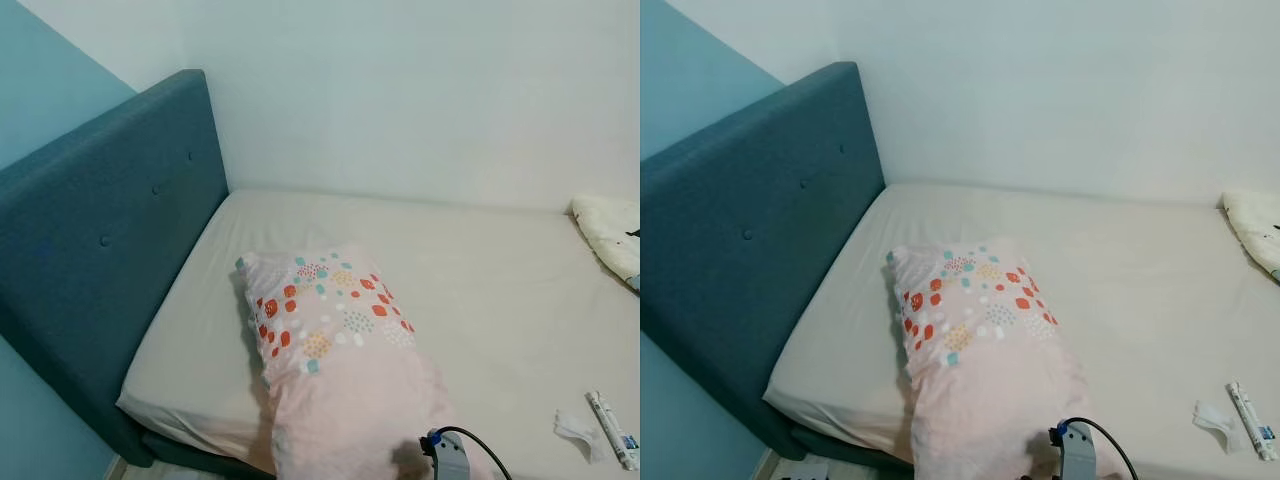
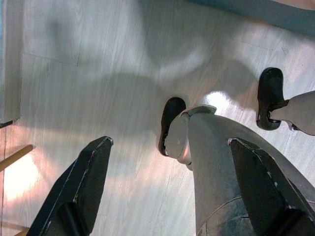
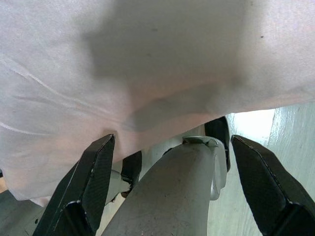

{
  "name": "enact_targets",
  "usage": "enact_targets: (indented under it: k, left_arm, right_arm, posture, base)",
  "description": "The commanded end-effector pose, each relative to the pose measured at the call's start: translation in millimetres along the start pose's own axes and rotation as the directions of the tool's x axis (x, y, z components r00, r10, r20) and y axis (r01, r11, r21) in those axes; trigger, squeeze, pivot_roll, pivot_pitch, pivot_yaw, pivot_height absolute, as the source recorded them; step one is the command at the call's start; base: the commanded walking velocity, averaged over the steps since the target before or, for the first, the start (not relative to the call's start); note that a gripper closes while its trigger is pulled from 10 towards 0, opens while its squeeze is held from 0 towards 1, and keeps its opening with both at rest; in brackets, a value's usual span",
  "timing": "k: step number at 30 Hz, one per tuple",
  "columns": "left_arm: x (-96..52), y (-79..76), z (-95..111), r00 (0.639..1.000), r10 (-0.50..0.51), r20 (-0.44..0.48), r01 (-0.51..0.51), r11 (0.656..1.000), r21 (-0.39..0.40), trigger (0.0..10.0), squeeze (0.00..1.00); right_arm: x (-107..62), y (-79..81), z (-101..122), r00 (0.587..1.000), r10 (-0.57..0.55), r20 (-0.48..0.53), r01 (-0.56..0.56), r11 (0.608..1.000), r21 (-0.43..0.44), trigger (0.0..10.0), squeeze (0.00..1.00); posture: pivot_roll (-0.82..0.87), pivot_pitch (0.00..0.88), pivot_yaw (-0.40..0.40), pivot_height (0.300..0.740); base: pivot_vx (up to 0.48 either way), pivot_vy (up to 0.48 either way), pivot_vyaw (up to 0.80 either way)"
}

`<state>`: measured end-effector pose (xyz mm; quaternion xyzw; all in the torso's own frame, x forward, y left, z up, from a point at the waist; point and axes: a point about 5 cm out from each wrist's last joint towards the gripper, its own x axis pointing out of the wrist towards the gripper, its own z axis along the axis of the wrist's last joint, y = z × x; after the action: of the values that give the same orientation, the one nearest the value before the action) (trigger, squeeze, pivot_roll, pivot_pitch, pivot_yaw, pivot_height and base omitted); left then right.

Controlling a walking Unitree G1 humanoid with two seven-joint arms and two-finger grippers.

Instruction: Clean up the room

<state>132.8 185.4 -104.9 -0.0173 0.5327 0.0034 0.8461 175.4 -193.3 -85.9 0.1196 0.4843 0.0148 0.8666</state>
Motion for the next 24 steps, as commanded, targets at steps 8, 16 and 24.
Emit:
enact_targets:
  k: [8, 16, 24]
  left_arm:
    - [-0.3, 3.5, 0.3, 1.000, 0.009, -0.009, -0.009, 1.000, 0.016, 10.0, 0.00]
    - [-0.4, 3.6, -0.2, 1.000, 0.011, -0.006, -0.011, 1.000, 0.003, 10.0, 0.00]
    - [0.9, 8.7, 64.8, 0.972, 0.019, 0.232, 0.030, 0.978, -0.204, 10.0, 0.00]
  right_arm:
    - [1.0, 3.6, -0.2, 1.000, 0.010, -0.002, -0.010, 1.000, -0.018, 10.0, 0.00]
    - [1.3, 4.4, 0.0, 1.000, 0.010, 0.000, -0.010, 1.000, -0.018, 10.0, 0.00]
    - [-1.5, -6.7, 52.6, 0.979, -0.034, 0.203, 0.014, 0.995, 0.099, 10.0, 0.00]
  posture:
    - [-0.02, 0.000, -0.028, 0.740]
    - [-0.03, 0.000, -0.024, 0.740]
    - [-0.02, 0.000, -0.028, 0.740]
  base:
    - [0.000, 0.000, 0.00]
    - [0.000, 0.000, 0.00]
    - [0.000, 0.000, 0.00]
